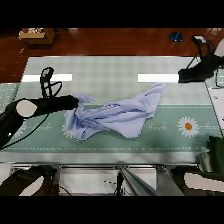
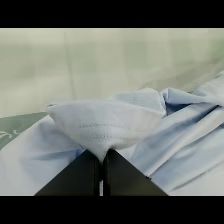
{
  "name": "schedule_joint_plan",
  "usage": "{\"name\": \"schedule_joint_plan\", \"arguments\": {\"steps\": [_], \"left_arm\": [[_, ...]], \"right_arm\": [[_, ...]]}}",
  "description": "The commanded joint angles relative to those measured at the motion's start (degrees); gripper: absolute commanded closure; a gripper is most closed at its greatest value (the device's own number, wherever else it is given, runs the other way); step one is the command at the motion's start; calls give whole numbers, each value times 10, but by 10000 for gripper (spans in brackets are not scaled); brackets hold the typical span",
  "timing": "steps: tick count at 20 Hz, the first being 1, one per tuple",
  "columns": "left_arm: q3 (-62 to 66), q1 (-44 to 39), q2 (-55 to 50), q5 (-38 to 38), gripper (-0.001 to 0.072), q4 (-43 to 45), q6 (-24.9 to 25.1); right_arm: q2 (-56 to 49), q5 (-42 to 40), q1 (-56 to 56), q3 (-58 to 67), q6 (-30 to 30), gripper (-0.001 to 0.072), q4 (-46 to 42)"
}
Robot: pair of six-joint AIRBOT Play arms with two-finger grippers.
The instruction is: Fold the shirts.
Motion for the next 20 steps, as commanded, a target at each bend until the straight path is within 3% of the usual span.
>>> {"name": "schedule_joint_plan", "arguments": {"steps": [1,3,5,8,14,20], "left_arm": [[0,1,19,0,681,2,2],[0,1,27,0,681,2,2],[0,1,31,-1,681,2,17],[0,1,31,-14,681,2,17],[0,1,31,-31,681,2,32],[0,1,31,-30,681,2,32]], "right_arm": [[51,76,-61,-122,-14,273,135],[92,72,-75,-235,-42,271,205],[130,42,-71,-333,-66,187,288],[159,-43,-40,-431,-70,187,379],[158,-168,85,-501,-33,187,396],[158,-209,155,-507,10,188,396]]}}
